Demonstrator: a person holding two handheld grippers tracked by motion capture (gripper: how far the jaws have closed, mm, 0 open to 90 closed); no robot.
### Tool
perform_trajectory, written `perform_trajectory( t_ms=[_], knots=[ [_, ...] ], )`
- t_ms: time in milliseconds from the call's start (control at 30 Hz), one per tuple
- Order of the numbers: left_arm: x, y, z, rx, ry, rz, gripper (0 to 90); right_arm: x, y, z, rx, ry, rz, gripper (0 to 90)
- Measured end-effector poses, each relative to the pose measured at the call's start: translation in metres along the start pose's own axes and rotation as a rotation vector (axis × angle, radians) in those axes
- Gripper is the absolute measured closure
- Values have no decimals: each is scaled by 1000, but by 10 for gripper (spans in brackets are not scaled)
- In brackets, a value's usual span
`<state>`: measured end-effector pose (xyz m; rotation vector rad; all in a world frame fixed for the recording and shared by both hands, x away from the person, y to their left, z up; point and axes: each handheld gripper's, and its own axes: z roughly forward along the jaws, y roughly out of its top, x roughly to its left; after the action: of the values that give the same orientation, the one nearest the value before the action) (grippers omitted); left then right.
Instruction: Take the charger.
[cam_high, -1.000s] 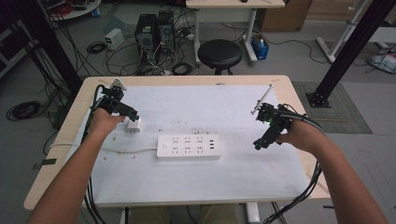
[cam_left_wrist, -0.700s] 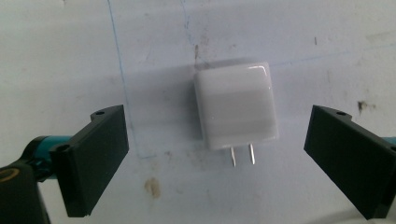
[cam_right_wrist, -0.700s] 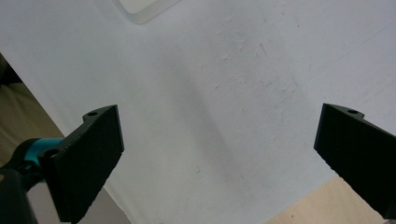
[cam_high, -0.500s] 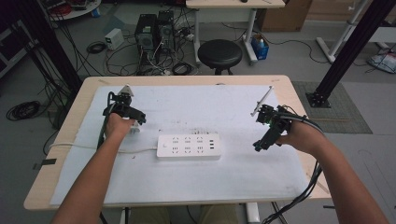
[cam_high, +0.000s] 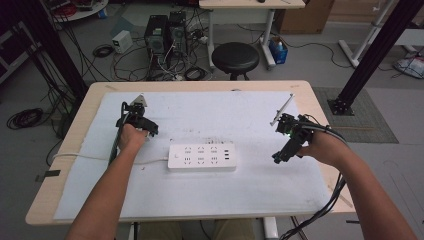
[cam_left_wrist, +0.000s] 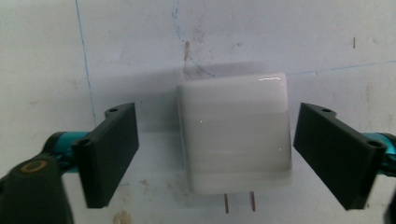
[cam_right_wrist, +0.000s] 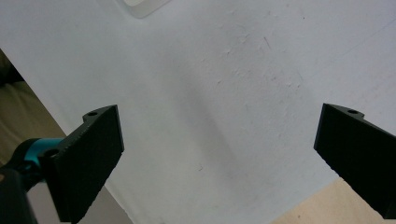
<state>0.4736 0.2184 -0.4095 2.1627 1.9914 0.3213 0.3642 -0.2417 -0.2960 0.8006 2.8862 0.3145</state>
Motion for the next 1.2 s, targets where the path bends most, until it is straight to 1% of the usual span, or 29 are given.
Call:
perform_trajectory(
  t_ms=[33, 67, 100, 133, 200, 233, 300, 367, 433, 467, 500, 533, 633, 667, 700, 733, 800, 867, 900, 933, 1000, 1033, 1067, 1100, 1200],
  knots=[
    [1, 0, 0, 3, -11, 9, 176, 0, 0, 0, -3, 1, 6, 8],
    [1, 0, 1, 3, -24, 18, 216, 0, 0, 0, -6, 1, 6, 8],
    [0, 0, 1, 2, -35, 19, 306, 0, 0, -1, -7, -1, 6, 8],
    [0, -1, 2, 2, -37, 24, 312, 0, -1, 0, -9, -1, 7, 8],
    [0, -1, 3, 3, -39, 23, 360, 0, -1, 0, -6, -1, 11, 8],
    [0, -1, 3, 6, -47, 23, 360, 0, -1, 0, -6, -1, 11, 8],
    [-1, -1, 3, 3, -45, 22, 386, 0, -1, -1, -10, -3, 9, 8],
    [0, -1, 3, 4, -49, 26, 388, -1, -2, -1, -7, -6, 6, 8],
    [1, -2, 2, -5, -46, 32, 424, -1, -2, -1, -13, -4, 7, 8],
    [2, -2, 1, -8, -49, 44, 424, -1, -2, -1, -13, -7, 10, 8],
    [2, -3, 0, -15, -50, 47, 424, -1, -2, -1, -12, -9, 8, 9],
    [3, -3, -1, -23, -48, 44, 424, -1, -2, -1, -9, -11, 4, 9],
    [4, -4, -4, -36, -57, 47, 425, -1, -2, 0, -11, -9, 11, 9],
    [6, -4, -6, -37, -63, 51, 425, -1, -2, 0, -9, -10, 5, 9],
    [7, -4, -11, -49, -79, 59, 425, -1, -2, 1, -5, -11, 3, 9],
    [7, -4, -11, -49, -79, 59, 425, -1, -2, 1, -5, -11, 3, 9],
    [9, -6, -19, -73, -99, 95, 425, 0, -2, 1, -4, -14, 9, 10],
    [9, -6, -19, -73, -99, 95, 425, 0, -2, 1, -5, -14, 11, 10],
    [10, -9, -26, -90, -110, 138, 425, 0, -2, 1, -5, -14, 11, 10],
    [10, -10, -30, -95, -116, 162, 426, 2, -2, 1, -11, -7, 5, 10],
    [10, -13, -38, -118, -128, 193, 425, 2, -2, 1, -11, -9, 1, 10],
    [10, -13, -38, -118, -128, 193, 425, 2, -2, 1, -11, -9, 1, 10],
    [11, -16, -48, -145, -127, 228, 425, 3, -2, 1, -7, -12, 2, 10],
    [12, -17, -53, -152, -125, 251, 425, 4, -1, 0, -13, -13, 5, 9],
    [14, -22, -67, -185, -145, 287, 426, 7, 0, 0, -22, -17, -8, 10]
  ],
)
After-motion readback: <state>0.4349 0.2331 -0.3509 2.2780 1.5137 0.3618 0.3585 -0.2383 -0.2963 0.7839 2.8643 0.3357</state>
